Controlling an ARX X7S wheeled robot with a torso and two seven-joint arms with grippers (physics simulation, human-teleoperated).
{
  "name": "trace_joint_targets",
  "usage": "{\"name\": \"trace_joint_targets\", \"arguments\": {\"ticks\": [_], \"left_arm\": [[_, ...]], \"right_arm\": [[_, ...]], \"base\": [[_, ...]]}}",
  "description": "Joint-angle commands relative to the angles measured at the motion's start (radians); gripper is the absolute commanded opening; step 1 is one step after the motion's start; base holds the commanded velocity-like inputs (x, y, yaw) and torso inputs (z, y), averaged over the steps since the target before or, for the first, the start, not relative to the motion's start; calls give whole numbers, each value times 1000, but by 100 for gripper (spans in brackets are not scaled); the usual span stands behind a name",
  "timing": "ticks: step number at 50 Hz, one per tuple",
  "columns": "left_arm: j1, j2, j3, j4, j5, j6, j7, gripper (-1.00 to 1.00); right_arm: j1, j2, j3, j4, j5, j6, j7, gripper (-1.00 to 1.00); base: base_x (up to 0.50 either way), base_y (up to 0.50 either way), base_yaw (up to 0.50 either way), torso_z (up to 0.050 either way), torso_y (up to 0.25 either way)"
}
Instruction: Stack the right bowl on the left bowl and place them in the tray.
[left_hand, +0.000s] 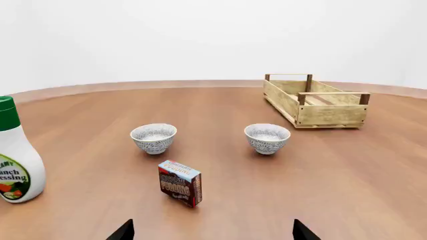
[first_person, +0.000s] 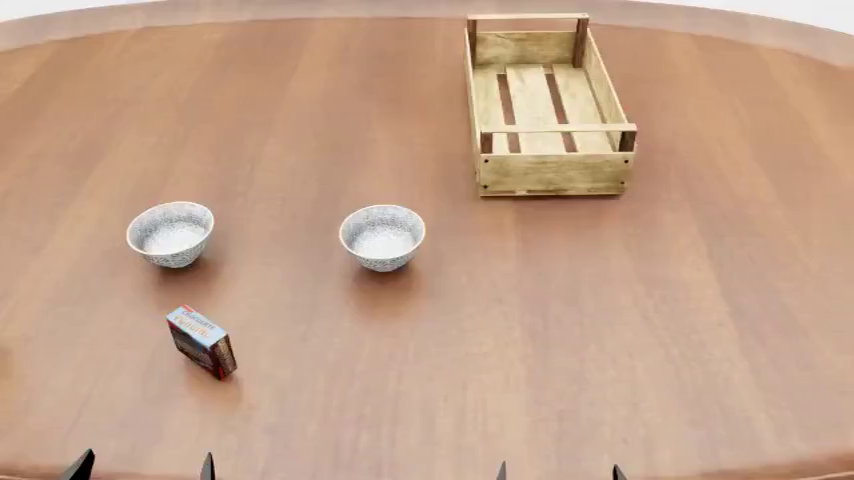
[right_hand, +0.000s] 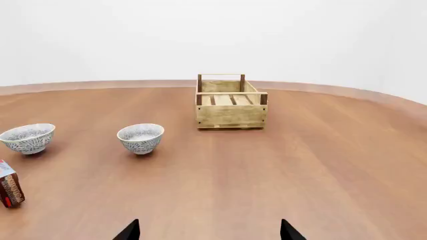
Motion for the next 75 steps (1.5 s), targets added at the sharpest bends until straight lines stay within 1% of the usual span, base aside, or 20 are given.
{"name": "trace_joint_targets", "arguments": {"ticks": [1, 11, 18, 33, 34, 41, 50, 54, 58, 59, 60, 61, 62, 63, 65, 66, 75], "left_arm": [[-2, -16, 15, 2, -16, -1, -21, 100], [-3, -45, 52, 6, -40, -2, -58, 100], [-1, -59, 67, 7, -49, 1, -73, 100], [-5, -81, 87, 2, -65, 7, -99, 100], [-4, -82, 88, 4, -69, 6, -98, 100], [-1, -93, 96, 14, -85, 12, -99, 100], [-3, -103, 106, 25, -97, -5, -113, 100], [-8, -105, 103, 69, -109, -69, -132, 100], [-26, -112, 101, 143, -129, -173, -147, 100], [-44, -118, 107, 173, -124, -231, -156, 100], [-44, -119, 108, 175, -125, -233, -157, 100], [-64, -126, 111, 210, -128, -289, -158, 100], [-72, -130, 115, 225, -128, -306, -159, 100], [-92, -131, 106, 265, -153, -360, -155, 100], [-116, -136, 109, 295, -153, -401, -162, 100], [-143, -141, 106, 328, -169, -462, -161, 100], [-250, -167, 107, 445, -184, -617, -178, 100]], "right_arm": [[-1, 15, -18, -5, 17, 5, 22, 100], [-5, 43, -40, -32, 72, 28, 55, 100], [-11, 57, -67, -29, 52, 5, 83, 100], [-8, 77, -99, -25, 59, -3, 109, 100], [-10, 79, -97, -38, 89, 6, 91, 100], [-8, 86, -111, -17, 76, -18, 109, 100], [-9, 98, -125, -44, 72, 1, 132, 100], [-10, 106, -135, -71, 55, 8, 149, 100], [12, 116, -135, -159, 78, 126, 147, 100], [34, 120, -129, -197, 83, 199, 155, 100], [43, 123, -128, -207, 90, 217, 153, 100], [51, 126, -129, -217, 88, 237, 156, 100], [60, 128, -132, -234, 80, 262, 164, 100], [82, 133, -129, -278, 93, 321, 160, 100], [108, 137, -126, -313, 113, 388, 155, 100], [132, 141, -124, -343, 123, 434, 152, 100], [236, 154, -109, -467, 173, 609, 155, 100]], "base": [[0, 0, 0, 0, 0], [0, 0, 0, 0, 0], [0, 0, 0, 0, 0], [0, 490, 0, 0, 0], [0, 0, 0, 0, 0], [0, 0, 0, 0, 0], [0, 0, 0, 0, 0], [0, 0, 0, 0, 0], [0, 0, 0, 0, 0], [0, 0, 0, 0, 0], [0, 0, 0, 0, 0], [0, 0, 0, 0, 0], [0, 0, 0, 0, 0], [0, 0, 0, 0, 0], [0, 0, 0, 0, 0], [0, 0, 0, 0, 0], [0, 0, 0, 0, 0]]}}
